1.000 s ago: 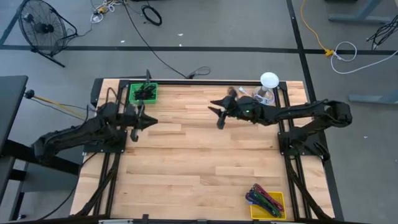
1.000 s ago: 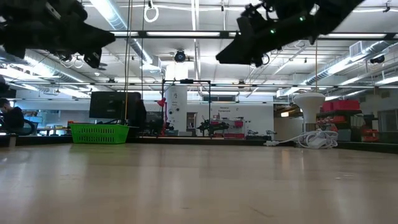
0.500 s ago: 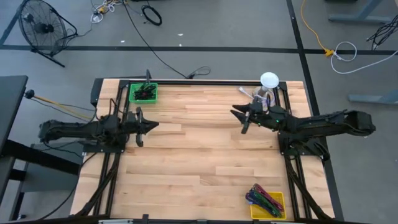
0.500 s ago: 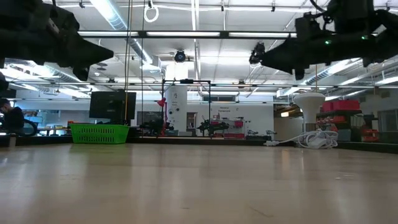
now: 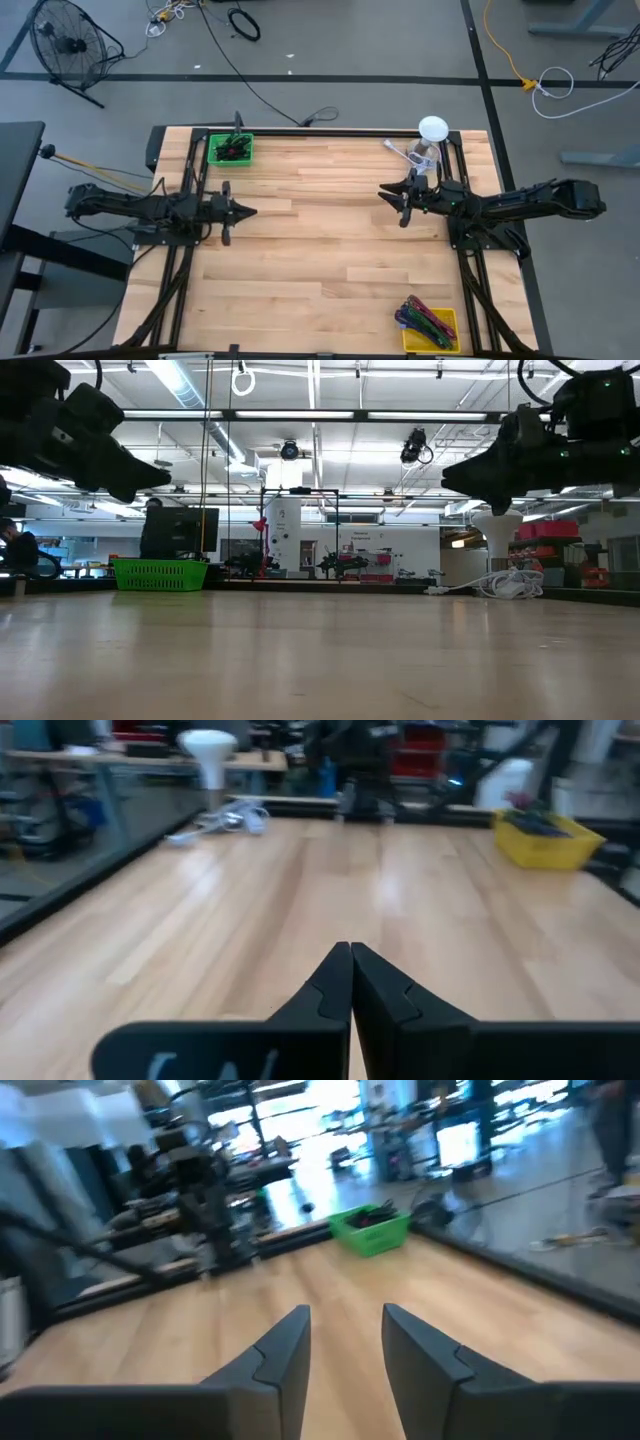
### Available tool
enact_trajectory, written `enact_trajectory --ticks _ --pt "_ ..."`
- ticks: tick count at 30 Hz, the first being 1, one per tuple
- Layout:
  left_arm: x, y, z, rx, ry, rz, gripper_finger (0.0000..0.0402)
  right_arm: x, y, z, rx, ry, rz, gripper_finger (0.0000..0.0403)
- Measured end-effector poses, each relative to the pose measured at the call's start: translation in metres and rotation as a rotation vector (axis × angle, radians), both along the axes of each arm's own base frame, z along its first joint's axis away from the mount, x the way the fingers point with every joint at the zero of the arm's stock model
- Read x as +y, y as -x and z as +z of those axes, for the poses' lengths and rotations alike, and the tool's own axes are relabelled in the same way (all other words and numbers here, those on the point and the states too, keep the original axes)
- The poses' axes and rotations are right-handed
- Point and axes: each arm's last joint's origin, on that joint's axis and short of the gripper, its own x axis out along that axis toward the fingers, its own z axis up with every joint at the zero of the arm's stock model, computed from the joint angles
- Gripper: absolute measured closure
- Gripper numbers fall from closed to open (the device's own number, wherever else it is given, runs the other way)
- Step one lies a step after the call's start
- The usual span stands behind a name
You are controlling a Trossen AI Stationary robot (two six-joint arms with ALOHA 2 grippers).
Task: Pick & Place USB Port
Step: Return to Home Position
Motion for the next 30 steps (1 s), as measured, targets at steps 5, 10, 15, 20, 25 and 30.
enact_trajectory --ticks 5,10,15,20,25,30 --pt "-0.003 0.0 -0.001 0.017 -0.004 -0.093 0.0395 0.003 0.004 -0.009 0.029 -0.046 0.071 0.0276" --pt "-0.003 0.0 -0.002 0.019 -0.007 -0.101 0.0395 0.004 0.005 -0.017 0.107 -0.083 0.089 0.0276" --pt "-0.004 0.0 -0.003 0.025 -0.008 -0.143 0.0395 0.006 0.006 -0.026 0.197 -0.127 0.152 0.0276" --pt "-0.003 0.0 -0.002 0.022 -0.007 -0.122 0.0394 0.004 0.007 -0.029 0.213 -0.172 0.074 0.0276" --pt "-0.004 0.0 -0.002 0.019 -0.006 -0.127 0.0394 0.004 0.007 -0.029 0.223 -0.148 0.082 0.0276" --pt "-0.004 0.0 -0.002 0.015 -0.004 -0.126 0.0394 0.005 0.007 -0.029 0.228 -0.151 0.097 0.0276"
